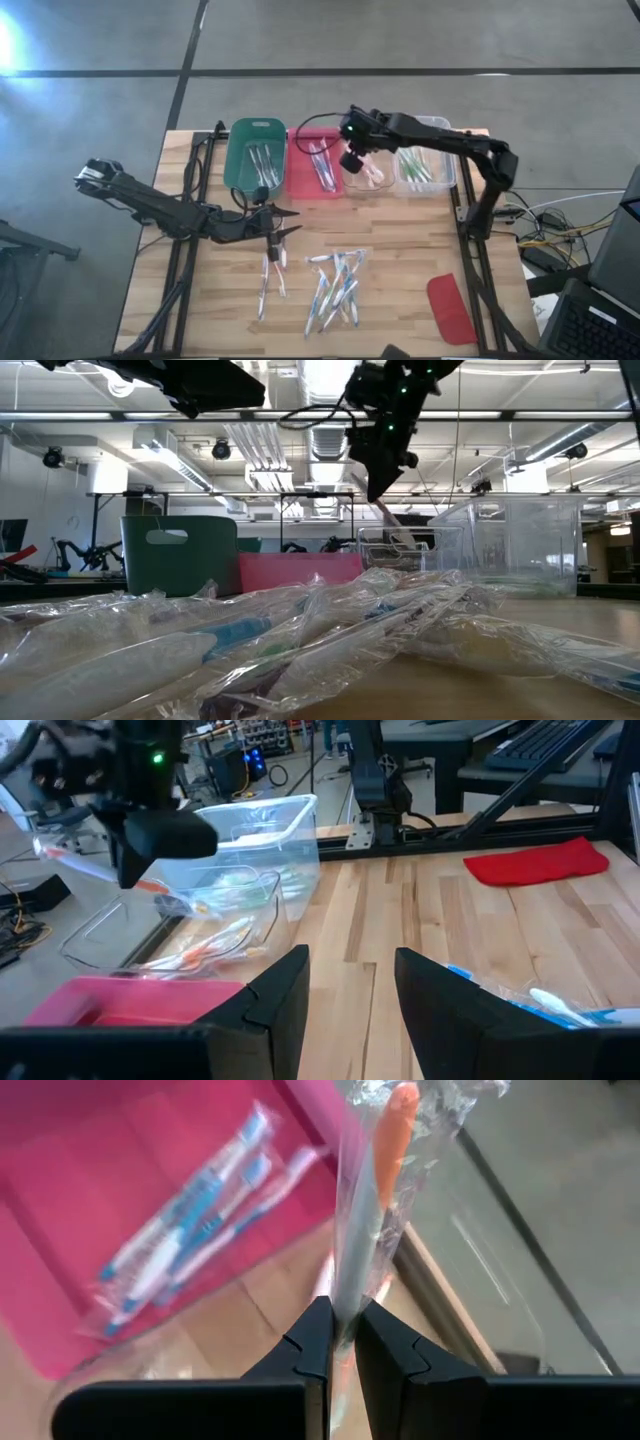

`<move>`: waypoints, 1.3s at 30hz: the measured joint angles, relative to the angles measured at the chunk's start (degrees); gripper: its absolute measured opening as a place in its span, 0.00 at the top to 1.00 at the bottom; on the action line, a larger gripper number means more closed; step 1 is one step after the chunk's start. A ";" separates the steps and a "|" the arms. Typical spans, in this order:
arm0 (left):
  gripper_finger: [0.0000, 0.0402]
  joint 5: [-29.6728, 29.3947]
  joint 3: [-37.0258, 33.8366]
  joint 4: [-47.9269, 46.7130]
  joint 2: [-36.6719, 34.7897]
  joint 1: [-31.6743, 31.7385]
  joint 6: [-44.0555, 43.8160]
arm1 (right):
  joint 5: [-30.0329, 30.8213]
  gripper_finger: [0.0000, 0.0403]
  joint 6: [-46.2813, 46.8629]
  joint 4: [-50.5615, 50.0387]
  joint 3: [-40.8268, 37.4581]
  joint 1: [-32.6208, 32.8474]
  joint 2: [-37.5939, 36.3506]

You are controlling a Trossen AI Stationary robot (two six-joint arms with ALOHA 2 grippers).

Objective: Pick & Place Toothbrushes
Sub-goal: Put the orange toothbrush into the transparent bin

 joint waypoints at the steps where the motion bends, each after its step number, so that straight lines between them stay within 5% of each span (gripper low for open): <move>1: 0.62 0.00 0.00 0.02 0.00 0.00 -0.02 | -0.31 0.94 0.13 -2.18 1.88 -0.60 1.36; 11: 0.61 0.02 0.00 -0.43 0.00 0.00 -0.22 | -9.74 0.94 6.17 -22.48 16.18 -7.00 14.06; 22: 0.61 0.02 0.00 -1.03 0.00 0.00 -0.31 | -12.45 0.94 4.55 -25.22 23.28 -8.12 23.65; 32: 0.62 0.04 0.00 -1.01 0.00 0.00 -0.31 | -12.26 0.94 8.32 -27.01 23.43 -10.14 24.46; 39: 0.61 0.04 0.00 -0.96 0.00 0.00 -0.31 | -12.25 0.81 7.31 -26.95 23.39 -10.39 24.46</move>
